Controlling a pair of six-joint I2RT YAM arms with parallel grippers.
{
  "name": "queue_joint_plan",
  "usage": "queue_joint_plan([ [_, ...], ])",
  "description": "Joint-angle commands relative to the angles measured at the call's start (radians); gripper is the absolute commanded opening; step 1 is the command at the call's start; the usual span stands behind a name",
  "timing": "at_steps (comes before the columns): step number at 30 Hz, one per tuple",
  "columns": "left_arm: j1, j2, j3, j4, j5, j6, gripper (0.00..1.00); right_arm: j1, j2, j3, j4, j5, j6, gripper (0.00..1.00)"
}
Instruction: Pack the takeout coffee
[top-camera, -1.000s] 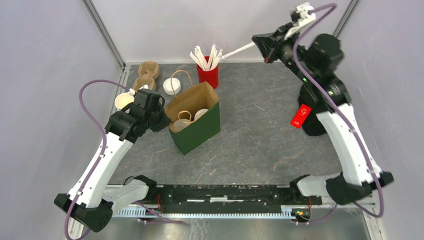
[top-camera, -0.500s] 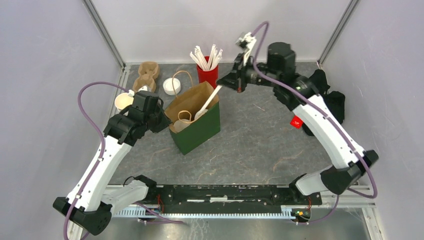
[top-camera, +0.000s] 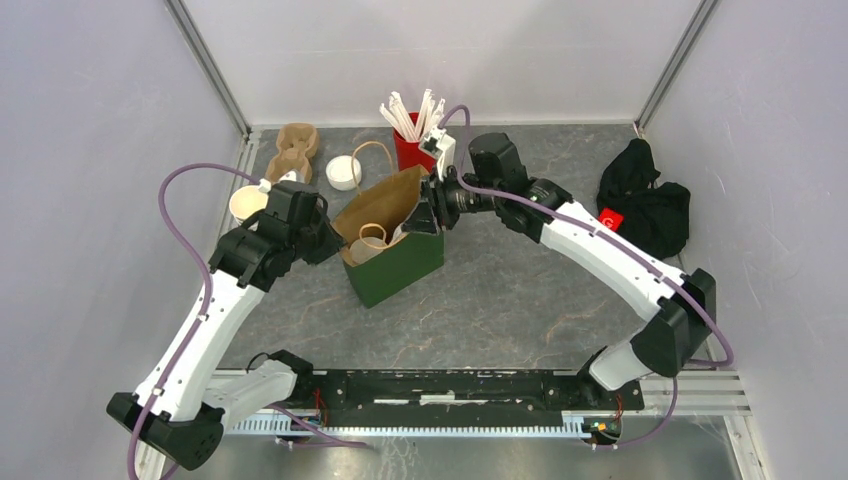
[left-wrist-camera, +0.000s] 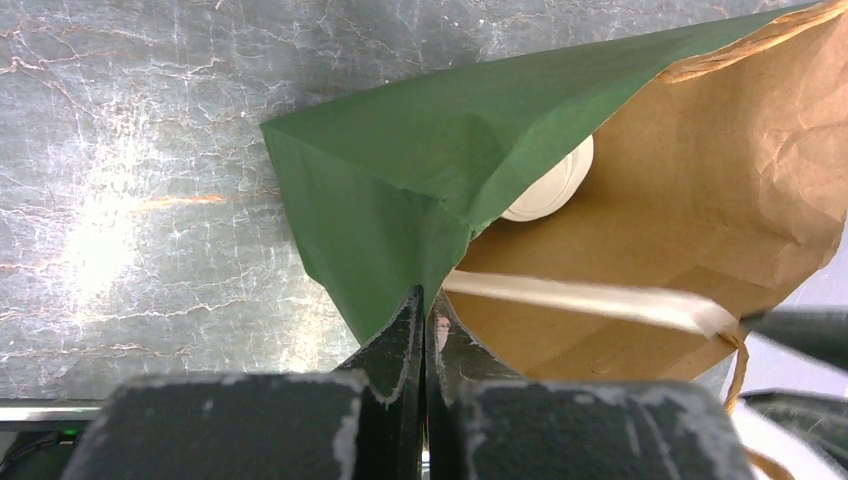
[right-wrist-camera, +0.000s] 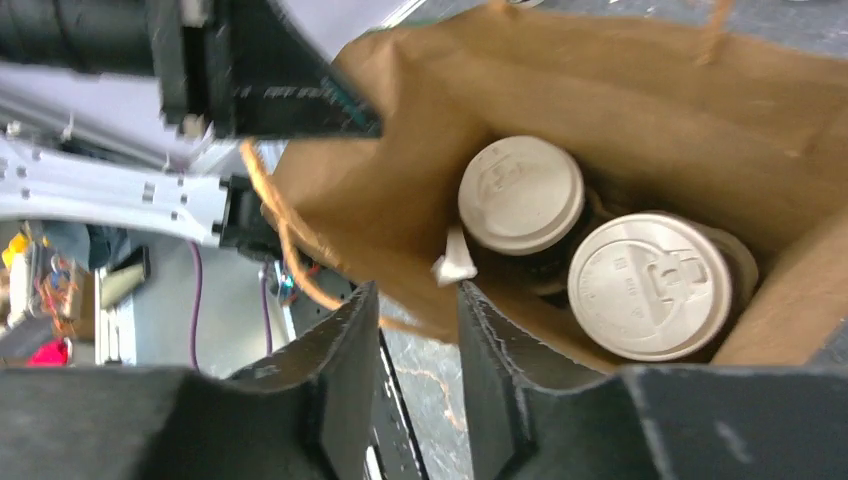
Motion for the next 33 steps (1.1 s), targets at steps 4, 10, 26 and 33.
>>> queue_joint_plan([
  [4,0.003,0.002,-0.017,0.038,0.015,0.030,0.02,-0.146,0.041,0.188,0.090,0.076,0.032,0.51],
  [10,0.003,0.004,-0.023,0.038,0.012,0.027,0.02,-0.292,0.119,0.274,0.079,0.143,-0.049,0.56],
  [26,0.004,-0.004,-0.019,-0.058,-0.054,-0.005,0.02,-0.396,0.568,0.452,0.489,0.247,0.230,0.42],
  [33,0.004,0.028,-0.009,-0.055,-0.051,-0.004,0.02,-0.433,0.629,0.422,0.601,0.238,0.296,0.27],
])
